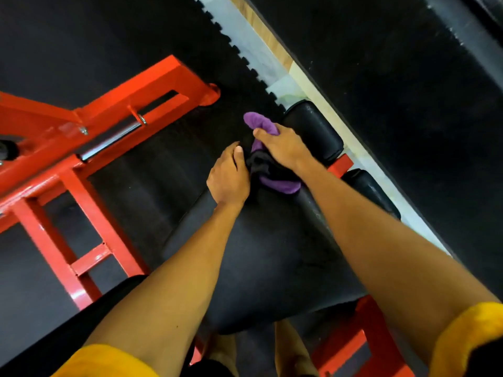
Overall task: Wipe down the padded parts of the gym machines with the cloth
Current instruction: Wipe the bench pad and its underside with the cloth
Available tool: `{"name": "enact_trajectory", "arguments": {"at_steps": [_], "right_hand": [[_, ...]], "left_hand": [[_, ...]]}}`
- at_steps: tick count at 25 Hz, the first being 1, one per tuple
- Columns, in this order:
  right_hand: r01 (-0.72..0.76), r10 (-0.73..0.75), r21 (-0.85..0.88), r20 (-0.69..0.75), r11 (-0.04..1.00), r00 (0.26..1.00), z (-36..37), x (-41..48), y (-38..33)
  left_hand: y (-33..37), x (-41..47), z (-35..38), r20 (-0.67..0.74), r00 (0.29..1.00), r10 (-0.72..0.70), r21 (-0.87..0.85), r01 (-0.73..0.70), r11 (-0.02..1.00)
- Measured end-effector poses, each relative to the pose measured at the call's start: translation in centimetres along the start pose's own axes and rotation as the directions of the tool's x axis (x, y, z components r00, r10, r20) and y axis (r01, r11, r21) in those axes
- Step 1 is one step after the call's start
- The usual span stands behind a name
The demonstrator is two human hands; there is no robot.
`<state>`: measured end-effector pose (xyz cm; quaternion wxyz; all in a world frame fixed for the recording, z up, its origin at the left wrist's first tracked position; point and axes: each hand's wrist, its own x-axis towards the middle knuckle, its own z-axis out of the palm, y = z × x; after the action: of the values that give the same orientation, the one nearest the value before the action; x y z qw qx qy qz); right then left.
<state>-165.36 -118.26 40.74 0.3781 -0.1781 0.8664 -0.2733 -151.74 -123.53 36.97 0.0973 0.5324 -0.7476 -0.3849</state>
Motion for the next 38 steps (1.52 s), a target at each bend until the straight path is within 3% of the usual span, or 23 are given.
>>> {"name": "enact_trajectory", "arguments": {"at_steps": [1, 2, 4, 6, 8, 9, 11, 13, 15, 16, 18, 20, 22, 24, 29, 34, 36, 38], "right_hand": [[-0.093, 0.081, 0.175, 0.071, 0.98, 0.994, -0.6, 0.6, 0.2], [-0.146, 0.123, 0.243, 0.105, 0.959, 0.987, -0.7, 0.6, 0.6], [-0.028, 0.026, 0.042, 0.057, 0.999, 0.998, -0.7, -1.2, 1.0], [0.193, -0.187, -0.274, 0.049, 0.942, 0.981, 0.1, -3.9, 1.5], [0.301, -0.3, -0.374, 0.062, 0.877, 0.952, 1.0, -5.2, 1.2], [0.289, -0.29, -0.355, 0.05, 0.889, 0.956, 0.7, -4.4, 0.8], [0.187, -0.178, -0.213, 0.062, 0.959, 0.982, 0.2, -1.5, -0.2], [0.023, -0.042, 0.112, 0.171, 0.993, 0.984, -0.3, 1.4, -0.6], [-0.222, 0.075, 0.413, 0.343, 0.883, 0.936, -0.3, 3.7, -0.2], [-0.287, 0.129, 0.422, 0.363, 0.86, 0.923, -0.2, 4.3, 0.0], [-0.241, 0.164, 0.28, 0.271, 0.929, 0.948, 0.0, 3.4, 0.3], [-0.059, 0.059, 0.002, 0.095, 0.998, 0.994, 0.2, 0.6, 1.3], [0.113, -0.109, -0.134, 0.04, 0.985, 0.993, -0.4, -4.7, 2.1], [0.189, -0.182, -0.199, 0.051, 0.962, 0.982, -1.3, -8.2, 4.0], [0.021, -0.015, -0.292, 0.022, 0.956, 1.0, -1.5, -6.9, 4.7], [-0.249, 0.229, 0.111, 0.166, 0.962, 0.959, -1.9, -1.2, 3.8], [-0.207, 0.206, 0.003, 0.068, 0.978, 0.976, -1.4, -2.7, 3.9], [-0.075, 0.059, -0.169, -0.1, 0.983, 0.993, -0.1, -6.5, 4.3]], "left_hand": [[-0.1, -0.3, 0.2, -0.04, 0.999, 0.023, 0.015, -0.023, 1.0], [-0.2, -0.6, 0.3, -0.081, 0.996, 0.04, 0.026, -0.038, 0.999], [-0.3, -0.5, 0.6, -0.111, 0.993, 0.029, 0.058, -0.023, 0.998], [-0.4, 0.1, 0.7, -0.068, 0.998, -0.016, 0.083, 0.021, 0.996], [-0.2, 0.2, 0.4, -0.04, 0.999, -0.025, 0.09, 0.028, 0.996], [-0.1, 0.2, 0.3, -0.04, 0.999, -0.018, 0.09, 0.022, 0.996], [-0.1, -0.1, 0.5, -0.068, 0.998, 0.012, 0.108, -0.005, 0.994], [0.1, -0.4, 0.7, -0.118, 0.992, 0.037, 0.097, -0.025, 0.995], [0.2, -0.5, 0.7, -0.152, 0.988, 0.033, 0.052, -0.025, 0.998], [0.3, -0.5, 0.7, -0.152, 0.988, 0.033, 0.05, -0.025, 0.998], [0.2, -0.6, 0.8, -0.137, 0.99, 0.044, 0.057, -0.036, 0.998], [-0.1, -0.4, 0.8, -0.118, 0.992, 0.049, 0.065, -0.041, 0.997], [0.0, -0.2, 0.8, -0.111, 0.993, 0.026, 0.056, -0.02, 0.998], [0.1, -0.4, 0.8, -0.136, 0.99, 0.034, 0.024, -0.031, 0.999], [0.1, -0.4, 0.9, -0.158, 0.985, 0.066, -0.01, -0.069, 0.998], [0.0, -0.5, 1.0, -0.152, 0.986, 0.069, -0.02, -0.072, 0.997], [0.0, -0.4, 1.0, -0.147, 0.987, 0.06, -0.003, -0.061, 0.998], [-0.1, -0.4, 1.0, -0.139, 0.989, 0.058, 0.011, -0.057, 0.998]]}}
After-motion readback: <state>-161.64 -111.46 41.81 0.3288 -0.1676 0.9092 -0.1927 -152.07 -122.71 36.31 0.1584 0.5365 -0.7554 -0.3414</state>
